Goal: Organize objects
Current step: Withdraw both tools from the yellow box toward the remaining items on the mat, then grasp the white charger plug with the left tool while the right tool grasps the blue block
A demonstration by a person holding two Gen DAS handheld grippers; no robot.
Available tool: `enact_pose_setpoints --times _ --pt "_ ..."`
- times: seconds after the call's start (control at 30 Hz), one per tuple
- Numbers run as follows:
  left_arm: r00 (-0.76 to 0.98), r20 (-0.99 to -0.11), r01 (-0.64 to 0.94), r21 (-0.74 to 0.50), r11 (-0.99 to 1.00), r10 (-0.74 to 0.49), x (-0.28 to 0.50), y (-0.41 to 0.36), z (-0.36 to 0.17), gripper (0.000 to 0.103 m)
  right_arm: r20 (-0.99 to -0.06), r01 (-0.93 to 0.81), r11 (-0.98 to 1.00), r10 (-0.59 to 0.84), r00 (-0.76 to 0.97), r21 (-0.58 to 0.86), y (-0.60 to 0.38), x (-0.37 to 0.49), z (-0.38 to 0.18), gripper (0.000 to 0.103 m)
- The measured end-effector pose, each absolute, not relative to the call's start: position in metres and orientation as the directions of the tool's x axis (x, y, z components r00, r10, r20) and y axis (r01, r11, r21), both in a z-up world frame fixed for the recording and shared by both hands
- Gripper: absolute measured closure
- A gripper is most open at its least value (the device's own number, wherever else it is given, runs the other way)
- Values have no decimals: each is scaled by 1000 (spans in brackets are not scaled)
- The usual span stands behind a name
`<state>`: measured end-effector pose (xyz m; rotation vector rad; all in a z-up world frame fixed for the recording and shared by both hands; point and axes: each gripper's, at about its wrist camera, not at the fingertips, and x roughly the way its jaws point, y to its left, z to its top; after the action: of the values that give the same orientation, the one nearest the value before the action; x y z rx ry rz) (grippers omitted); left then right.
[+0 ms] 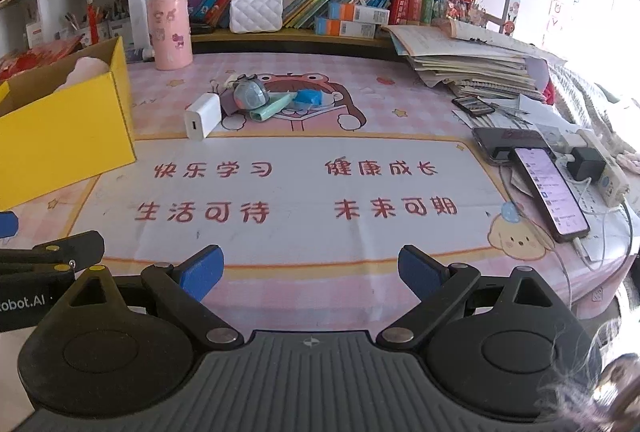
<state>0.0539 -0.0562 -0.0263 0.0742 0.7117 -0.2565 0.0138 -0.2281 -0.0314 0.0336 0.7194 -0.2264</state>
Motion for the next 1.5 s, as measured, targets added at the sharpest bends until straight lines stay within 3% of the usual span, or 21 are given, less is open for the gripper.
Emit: enact_pose_setpoints --times 0.6,0.73,0.8,0.9,1.37,1.5 --pt "733 -663 218 17 976 -152 132 -106 -24 11 -659 152 988 -131 741 -25 -282 106 -30 11" --pt "749 -649 198 29 980 -132 148 -115 -22 25 -651 137 990 -120 750 -24 -293 125 -29 17" --pt "751 -646 193 16 981 -137 157 -119 -22 40 -642 129 991 -116 758 -26 -298 135 -29 20" --pt "756 -641 179 2 984 -136 172 -125 -21 52 -633 115 993 -103 767 -22 -306 147 -29 25" --pt "722 -690 142 82 987 -47 256 -159 -58 62 -633 18 1000 -17 774 -6 -329 197 -36 31" --pt "701 -712 144 84 986 -42 272 -163 -70 73 -642 10 1000 -1 767 11 -336 208 -38 32"
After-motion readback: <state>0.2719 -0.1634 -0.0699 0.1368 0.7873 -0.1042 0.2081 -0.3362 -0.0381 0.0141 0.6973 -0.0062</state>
